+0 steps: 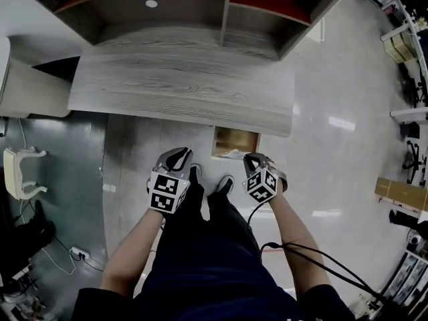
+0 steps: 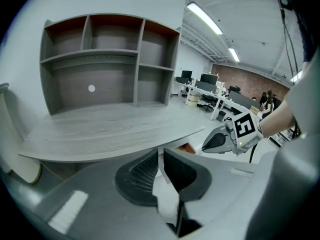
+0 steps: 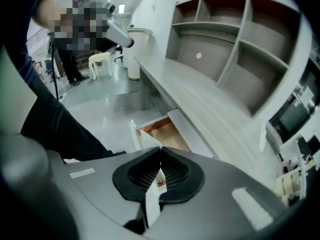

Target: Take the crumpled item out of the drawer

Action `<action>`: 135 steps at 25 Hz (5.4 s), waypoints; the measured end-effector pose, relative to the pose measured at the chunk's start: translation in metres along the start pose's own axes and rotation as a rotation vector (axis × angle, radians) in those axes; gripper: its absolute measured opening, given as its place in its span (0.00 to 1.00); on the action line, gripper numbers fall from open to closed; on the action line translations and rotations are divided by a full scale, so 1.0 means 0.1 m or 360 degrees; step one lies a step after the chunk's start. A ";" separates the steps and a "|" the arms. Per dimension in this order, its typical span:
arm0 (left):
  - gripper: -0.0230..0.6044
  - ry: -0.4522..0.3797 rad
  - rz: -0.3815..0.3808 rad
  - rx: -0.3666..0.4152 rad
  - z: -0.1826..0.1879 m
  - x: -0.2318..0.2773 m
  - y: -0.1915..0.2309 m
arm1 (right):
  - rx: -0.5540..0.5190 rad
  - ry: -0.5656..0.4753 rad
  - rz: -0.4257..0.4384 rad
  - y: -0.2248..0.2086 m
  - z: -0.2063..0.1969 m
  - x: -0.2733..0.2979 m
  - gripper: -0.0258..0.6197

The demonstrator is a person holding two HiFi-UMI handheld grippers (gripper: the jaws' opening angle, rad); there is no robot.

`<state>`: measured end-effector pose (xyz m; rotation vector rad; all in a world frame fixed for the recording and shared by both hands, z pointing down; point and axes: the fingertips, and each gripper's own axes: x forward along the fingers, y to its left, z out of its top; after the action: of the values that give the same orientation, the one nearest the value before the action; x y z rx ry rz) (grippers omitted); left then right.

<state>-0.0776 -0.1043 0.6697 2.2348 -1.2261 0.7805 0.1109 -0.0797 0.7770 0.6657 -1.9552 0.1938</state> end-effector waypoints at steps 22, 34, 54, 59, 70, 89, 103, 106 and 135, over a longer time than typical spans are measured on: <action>0.10 -0.0226 0.0030 0.0110 0.79 -0.25 -0.03 | 0.1238 -0.0658 0.0015 -1.15 0.72 -0.81 0.05; 0.10 -0.0155 0.0113 0.0024 0.64 -0.24 0.31 | 0.1899 -0.0714 0.0322 -1.72 0.76 -0.19 0.05; 0.10 -0.0086 0.0141 -0.0064 0.50 -0.07 0.58 | 0.1808 -0.0635 -0.0116 -2.32 0.53 0.08 0.22; 0.10 -0.0134 0.0103 -0.0019 0.70 0.03 0.50 | 0.1695 -0.0716 -0.0249 -2.43 0.60 -0.20 0.23; 0.10 -0.0319 0.0068 0.0118 1.38 0.06 0.39 | 0.1352 -0.1026 -0.0476 -2.50 1.17 -1.27 0.23; 0.09 -0.1012 0.0040 0.0259 3.01 -0.94 -0.10 | 0.0905 -0.1568 -0.0909 -2.14 2.00 -3.34 0.14; 0.09 -0.1400 -0.0007 0.0345 3.69 -1.82 -0.37 | 0.0764 -0.1773 -0.1145 -1.90 2.33 -4.30 0.10; 0.09 -0.1458 -0.0017 0.0342 3.74 -1.98 -0.38 | 0.0766 -0.1793 -0.1141 -1.85 2.38 -4.34 0.08; 0.09 -0.1361 -0.0076 0.0180 3.63 -1.62 0.16 | 0.0752 -0.1623 -0.1094 -1.93 2.52 -4.04 0.05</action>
<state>-0.0707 -0.2474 0.2987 2.7840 -1.4827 -0.1900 0.1497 -0.1963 0.2783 1.9934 -2.4672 -0.1639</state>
